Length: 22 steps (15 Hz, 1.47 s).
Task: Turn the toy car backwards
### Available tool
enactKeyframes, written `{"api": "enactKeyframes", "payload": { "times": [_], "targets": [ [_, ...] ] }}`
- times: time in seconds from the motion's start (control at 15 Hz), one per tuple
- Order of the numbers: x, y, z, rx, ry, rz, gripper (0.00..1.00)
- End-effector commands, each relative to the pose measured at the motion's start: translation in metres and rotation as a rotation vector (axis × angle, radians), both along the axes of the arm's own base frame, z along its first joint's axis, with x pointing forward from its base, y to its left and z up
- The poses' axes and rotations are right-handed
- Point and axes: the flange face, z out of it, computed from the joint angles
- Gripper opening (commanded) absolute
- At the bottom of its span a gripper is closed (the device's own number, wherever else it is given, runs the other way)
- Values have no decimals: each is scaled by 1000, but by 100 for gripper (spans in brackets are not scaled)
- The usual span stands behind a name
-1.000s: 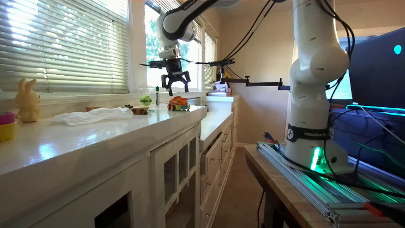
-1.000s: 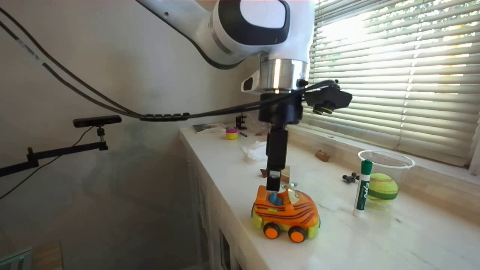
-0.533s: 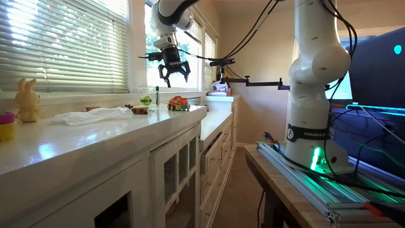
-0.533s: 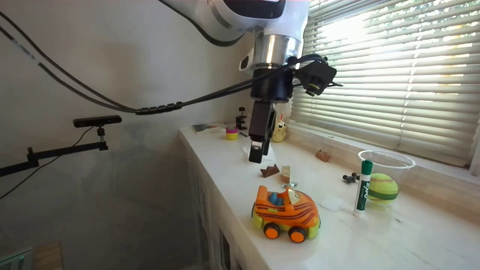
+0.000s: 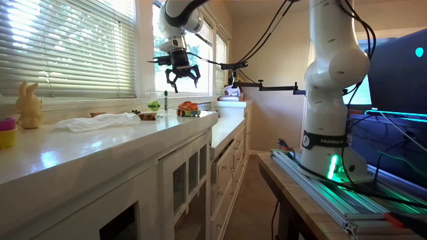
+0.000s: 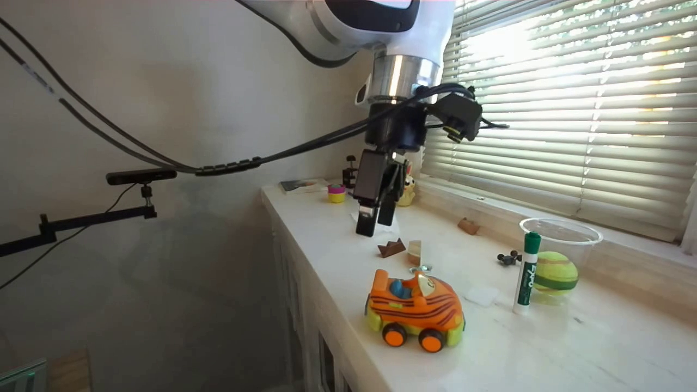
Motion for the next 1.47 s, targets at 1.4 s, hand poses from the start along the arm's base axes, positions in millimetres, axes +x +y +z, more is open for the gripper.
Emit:
{"api": "enactKeyframes", "payload": {
  "times": [1.4],
  "targets": [
    [104,59,20,-110,-96,-1066,100]
  ]
}}
